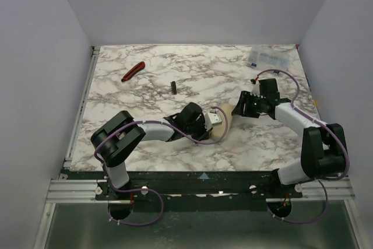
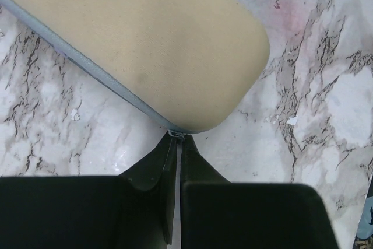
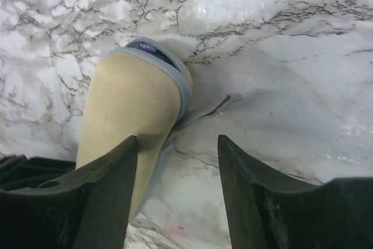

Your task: Open the umbrella

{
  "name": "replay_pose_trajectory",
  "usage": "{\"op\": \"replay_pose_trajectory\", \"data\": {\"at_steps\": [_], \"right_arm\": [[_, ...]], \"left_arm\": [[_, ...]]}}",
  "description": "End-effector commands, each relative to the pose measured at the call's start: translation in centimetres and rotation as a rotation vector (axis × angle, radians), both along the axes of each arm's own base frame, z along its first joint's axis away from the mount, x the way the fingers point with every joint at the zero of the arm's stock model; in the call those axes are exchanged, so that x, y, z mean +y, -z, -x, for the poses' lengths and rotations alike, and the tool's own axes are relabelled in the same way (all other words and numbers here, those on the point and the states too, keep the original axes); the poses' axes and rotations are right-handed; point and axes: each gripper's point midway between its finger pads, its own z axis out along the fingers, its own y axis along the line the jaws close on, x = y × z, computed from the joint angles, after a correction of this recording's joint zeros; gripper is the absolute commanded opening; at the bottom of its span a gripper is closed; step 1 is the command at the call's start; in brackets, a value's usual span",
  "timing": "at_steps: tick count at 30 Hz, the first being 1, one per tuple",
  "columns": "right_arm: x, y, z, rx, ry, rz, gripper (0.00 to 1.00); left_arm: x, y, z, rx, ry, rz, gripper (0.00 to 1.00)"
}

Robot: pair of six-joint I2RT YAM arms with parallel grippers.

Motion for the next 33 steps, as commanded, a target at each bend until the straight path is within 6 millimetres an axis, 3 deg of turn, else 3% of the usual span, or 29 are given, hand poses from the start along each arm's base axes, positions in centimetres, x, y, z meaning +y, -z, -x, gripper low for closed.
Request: {"op": "replay_pose_trajectory", "data": {"at_steps": [1,5,11,13,16,18,23,33], "right_arm": [[-1.8,-1.2,2.1,0.002,-0.071,0.087,0.63],[-1.4,-4.4,1.2,-0.157,-0.268,0.133,0.79],[-0.3,-8.5,0.4,-0.57,-0.727,0.222,0.82],[1.0,-9.3,2.0,-0.664,-0.914,0.189,0.83],[2.1,-8.8,6.0,-0.828,-1.266,0.161,0.84],[1.9,-7.4,7.4,-0.897,-1.411,0.183,0.84],[2.4,-5.2,6.3,-0.992,-1.513,0.206,0.88],[4.7,-3.3,2.9,-1.087,-1.707,0.243,0.91]], "left_arm": [[2.4,1.5,0.7,0.093,0.023,-0.08,0.0],[2.8,1.3,-0.1,0.086,0.031,-0.08,0.0],[2.6,0.7,0.0,0.093,0.094,-0.06,0.0],[2.7,0.8,0.0,0.1,0.104,-0.069,0.0],[2.8,0.6,-0.4,0.088,0.114,-0.067,0.0],[2.9,0.6,-0.8,0.071,0.123,-0.076,0.0],[3.3,0.9,-1.5,0.049,0.134,-0.097,0.0],[3.3,1.0,-2.1,0.012,0.15,-0.105,0.0]]}}
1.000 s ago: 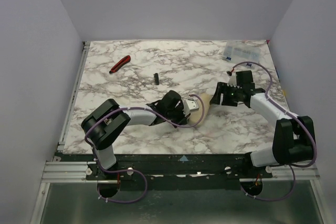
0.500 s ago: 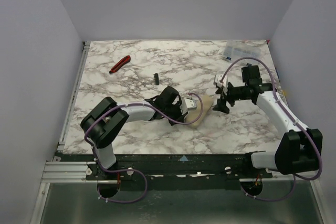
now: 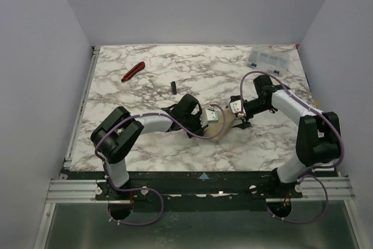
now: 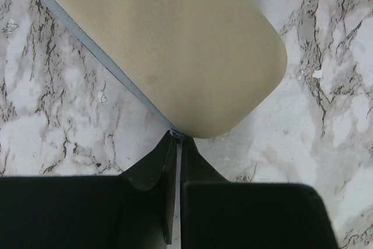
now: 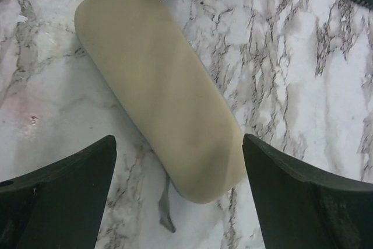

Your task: Open the umbrella

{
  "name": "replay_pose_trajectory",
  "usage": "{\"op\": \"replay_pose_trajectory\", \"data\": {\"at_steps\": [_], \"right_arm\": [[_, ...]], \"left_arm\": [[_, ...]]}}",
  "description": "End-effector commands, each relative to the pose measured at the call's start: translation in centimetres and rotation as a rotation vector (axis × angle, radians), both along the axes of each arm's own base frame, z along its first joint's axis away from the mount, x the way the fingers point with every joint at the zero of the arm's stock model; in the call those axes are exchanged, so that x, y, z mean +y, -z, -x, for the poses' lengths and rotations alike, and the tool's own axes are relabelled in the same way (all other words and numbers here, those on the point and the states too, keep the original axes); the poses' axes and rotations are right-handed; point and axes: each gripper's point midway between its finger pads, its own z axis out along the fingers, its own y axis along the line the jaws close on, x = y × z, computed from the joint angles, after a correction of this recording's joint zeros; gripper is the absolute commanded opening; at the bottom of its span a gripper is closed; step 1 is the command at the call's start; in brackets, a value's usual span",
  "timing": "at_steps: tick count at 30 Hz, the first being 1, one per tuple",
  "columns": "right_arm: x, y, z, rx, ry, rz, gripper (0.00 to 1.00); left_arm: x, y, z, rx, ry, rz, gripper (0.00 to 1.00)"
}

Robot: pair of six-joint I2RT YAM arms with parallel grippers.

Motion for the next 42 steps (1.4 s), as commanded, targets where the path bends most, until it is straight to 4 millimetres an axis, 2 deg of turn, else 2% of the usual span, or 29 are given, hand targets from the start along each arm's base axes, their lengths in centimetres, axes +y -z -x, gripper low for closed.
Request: {"op": "replay_pose_trajectory", "data": {"at_steps": [1,5,8,11,13,18,26,35,42], "right_arm": [[1.8,-0.3,-1.5,-0.091,-0.114,-0.023,0.91],[2.3,1.7,-2.1,-0.087,-0.119,0.014,0.91],[1.7,3.0,-1.7,-0.079,-0.122,0.056,0.86],[0.9,4.1,-1.3,-0.064,-0.118,0.099,0.68],[0.6,4.7,-1.4,-0.064,-0.098,0.121,0.59],[-0.4,5.7,-1.5,-0.066,-0.021,0.17,0.5],[-1.4,5.9,-1.7,-0.004,0.165,0.199,0.41],[-2.5,5.9,-0.7,0.085,0.376,0.237,0.37],[-4.2,6.3,0.6,0.161,0.561,0.282,0.35]], "left_arm": [[0.5,1.1,-0.1,0.011,0.014,-0.035,0.0],[0.3,0.7,-0.2,0.015,0.014,-0.025,0.0],[0.4,0.0,-0.2,0.032,-0.002,0.005,0.0],[0.5,-0.9,0.5,0.061,0.001,0.065,0.0],[0.6,-1.4,1.2,0.066,0.004,0.094,0.0],[0.8,-2.5,2.2,0.09,-0.024,0.148,0.0],[0.7,-1.9,4.0,0.203,-0.101,0.175,0.0],[-1.0,-2.3,3.3,0.368,-0.269,0.244,0.0],[-2.2,-2.2,3.4,0.471,-0.296,0.261,0.0]]}}
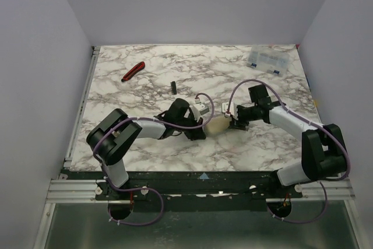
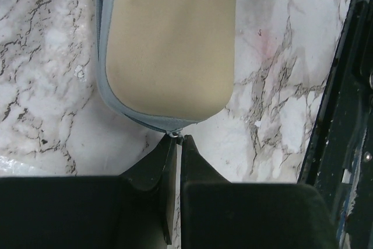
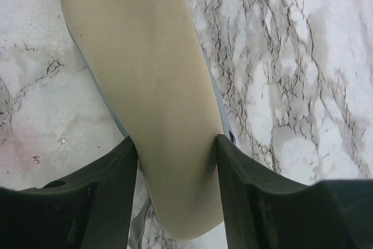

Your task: Open the umbrella

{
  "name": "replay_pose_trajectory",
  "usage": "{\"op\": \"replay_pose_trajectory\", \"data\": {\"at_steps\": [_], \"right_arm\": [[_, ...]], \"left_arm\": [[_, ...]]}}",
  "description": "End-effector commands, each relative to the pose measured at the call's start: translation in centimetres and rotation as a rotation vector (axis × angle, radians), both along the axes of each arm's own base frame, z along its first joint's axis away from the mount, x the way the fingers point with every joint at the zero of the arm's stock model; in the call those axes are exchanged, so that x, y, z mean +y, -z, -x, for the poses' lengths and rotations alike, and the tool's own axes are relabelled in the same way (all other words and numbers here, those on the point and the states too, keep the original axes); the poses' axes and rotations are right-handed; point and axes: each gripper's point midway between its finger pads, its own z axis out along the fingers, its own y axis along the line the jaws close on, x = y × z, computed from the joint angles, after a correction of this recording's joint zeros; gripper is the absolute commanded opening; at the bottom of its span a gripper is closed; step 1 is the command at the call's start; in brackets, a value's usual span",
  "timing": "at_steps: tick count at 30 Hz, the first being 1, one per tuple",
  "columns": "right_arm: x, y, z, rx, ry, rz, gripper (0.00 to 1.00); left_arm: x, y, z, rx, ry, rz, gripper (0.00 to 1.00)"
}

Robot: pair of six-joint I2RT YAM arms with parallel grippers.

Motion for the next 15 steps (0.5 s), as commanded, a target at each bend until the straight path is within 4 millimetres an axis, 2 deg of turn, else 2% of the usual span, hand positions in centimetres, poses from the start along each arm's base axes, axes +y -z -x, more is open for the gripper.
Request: {"op": "replay_pose_trajectory", "data": {"at_steps": [1,7,13,15], "right_arm": [[-4.3,3.0,1.4,0.133,0.279,0.154,0.35],[-3.9,2.3,1.5,0.15,0.444,0.144,0.34],[-1.6,2.0,2.3,0.227,0.556,0.124,0.35],[-0.6,1.6,3.2,0.289,0.533,0.093,0.41]], "left_arm": [[-1.4,-0.7,1.4,0.126,0.025,0.053,0.0],[-1.6,0.2,1.1,0.203,-0.021,0.039,0.0],[-2.1,-0.3,-2.5,0.22,-0.103,0.054,0.0],[-2.0,-0.5,-3.6,0.222,-0.125,0.053,0.0]]}}
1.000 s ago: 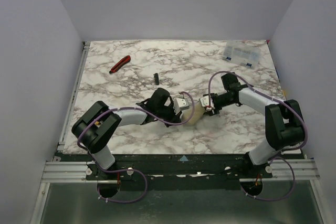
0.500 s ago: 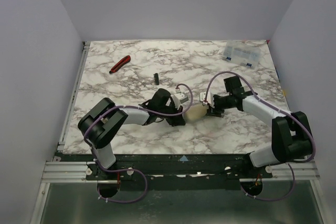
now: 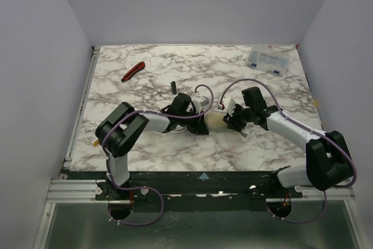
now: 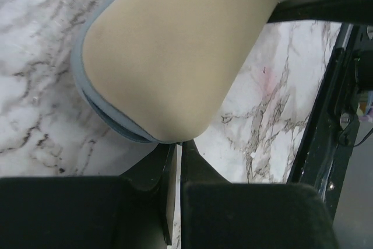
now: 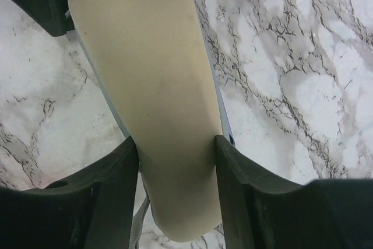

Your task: Open the umbrella

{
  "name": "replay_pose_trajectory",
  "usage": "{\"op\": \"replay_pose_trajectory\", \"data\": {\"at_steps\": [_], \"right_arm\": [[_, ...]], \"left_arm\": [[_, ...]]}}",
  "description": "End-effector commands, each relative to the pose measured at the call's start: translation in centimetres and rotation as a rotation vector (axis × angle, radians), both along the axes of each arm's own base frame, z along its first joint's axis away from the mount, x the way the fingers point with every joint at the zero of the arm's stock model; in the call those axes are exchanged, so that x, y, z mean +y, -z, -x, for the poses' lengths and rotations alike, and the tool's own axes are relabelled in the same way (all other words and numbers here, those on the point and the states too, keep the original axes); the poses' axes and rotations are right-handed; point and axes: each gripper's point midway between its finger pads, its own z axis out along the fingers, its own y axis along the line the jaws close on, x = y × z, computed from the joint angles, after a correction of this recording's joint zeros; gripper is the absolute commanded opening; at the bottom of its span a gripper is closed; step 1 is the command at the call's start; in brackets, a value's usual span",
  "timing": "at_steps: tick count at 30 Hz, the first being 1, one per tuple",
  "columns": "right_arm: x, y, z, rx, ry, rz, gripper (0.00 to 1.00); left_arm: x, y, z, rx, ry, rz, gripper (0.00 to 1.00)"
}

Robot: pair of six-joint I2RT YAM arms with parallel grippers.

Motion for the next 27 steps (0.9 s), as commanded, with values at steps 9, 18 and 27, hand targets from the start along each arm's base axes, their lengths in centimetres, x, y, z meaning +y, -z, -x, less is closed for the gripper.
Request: {"op": "replay_pose_trajectory", "data": {"at_steps": [9,18,27], "right_arm": [[1.5,-0.7,7.7,0.464,-0.003,-0.07,0.74],[3.8,-2.7,3.5,0.64,0.166,-0.243,0.78],[5.3,-1.1,0.0,0.722,0.375,-0.306,0.79]], "left_arm": [[0.8,-0.3,-4.6,0.008,-0.046,-0.038,0.0],[0.9,-0.1,-5.4,-0.018,-0.015,-0.061,0.0],[1.0,-0.1,-5.8,-0.037,-0.016,-0.057,0.0]]}}
